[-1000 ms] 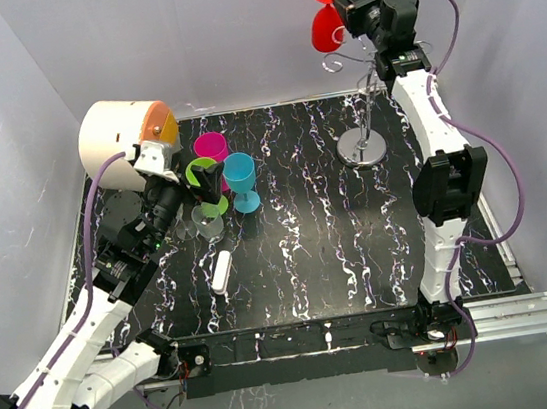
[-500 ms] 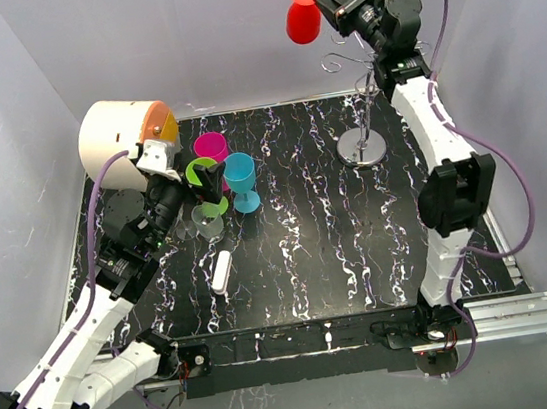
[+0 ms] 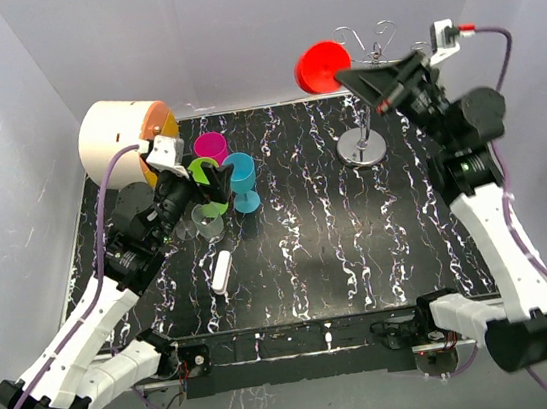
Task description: Take the wine glass off the wine glass rack
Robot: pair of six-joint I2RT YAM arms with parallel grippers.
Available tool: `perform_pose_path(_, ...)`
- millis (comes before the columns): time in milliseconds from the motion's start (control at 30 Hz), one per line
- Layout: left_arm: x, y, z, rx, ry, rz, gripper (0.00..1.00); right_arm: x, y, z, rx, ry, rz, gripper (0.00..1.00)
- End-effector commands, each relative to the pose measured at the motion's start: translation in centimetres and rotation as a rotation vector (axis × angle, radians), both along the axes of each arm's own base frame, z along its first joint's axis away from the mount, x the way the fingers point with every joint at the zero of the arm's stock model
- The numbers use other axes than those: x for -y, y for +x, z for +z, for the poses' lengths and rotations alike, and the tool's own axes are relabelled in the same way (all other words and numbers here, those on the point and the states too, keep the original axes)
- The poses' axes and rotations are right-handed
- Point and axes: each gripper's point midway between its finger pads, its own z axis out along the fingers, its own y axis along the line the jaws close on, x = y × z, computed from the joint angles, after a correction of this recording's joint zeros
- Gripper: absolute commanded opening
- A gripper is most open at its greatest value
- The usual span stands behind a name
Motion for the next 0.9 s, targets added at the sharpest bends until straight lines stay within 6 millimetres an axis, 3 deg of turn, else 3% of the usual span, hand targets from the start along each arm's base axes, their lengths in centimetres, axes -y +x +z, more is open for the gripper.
perform_pose_path(0,0.9,-0.5,1.8,-0.039,-0.106,-0.032,0.99,0.1,-3.3,-2.9,0.063,-0.143,-0.008,0.00)
perform_pose_path(133,2.1,-2.0,0.1,-0.196,-0.256,-0.084,0.99,0.0,-5.9,-3.1,0.082,-0.173,0.027,0.00)
perform_pose_path(233,3.0,-3.8,-0.4,-0.289,-0.394,-0.148,0.99,-0.4,-6.7,-3.1,0.048,-0.172,0.073,0.00)
perform_pose_path(433,4.1,-6.9,3.1,-0.314,-0.547,-0.305,0.99,-1.6,-9.0,-2.3,0.010,-0.069,0.277,0.00)
perform_pose_path(633,7.5,-9.6,7.7,-0.330,-0.685,-0.623,0.99,-2.0,-11.6,-1.0,-0.015,0.018,0.452,0.00)
perform_pose_path(867,8.5,-10.7,10.0,-0.287,-0.803,-0.806,0.99,-1.8,-14.0,-0.9,-0.055,0.126,0.597,0.00)
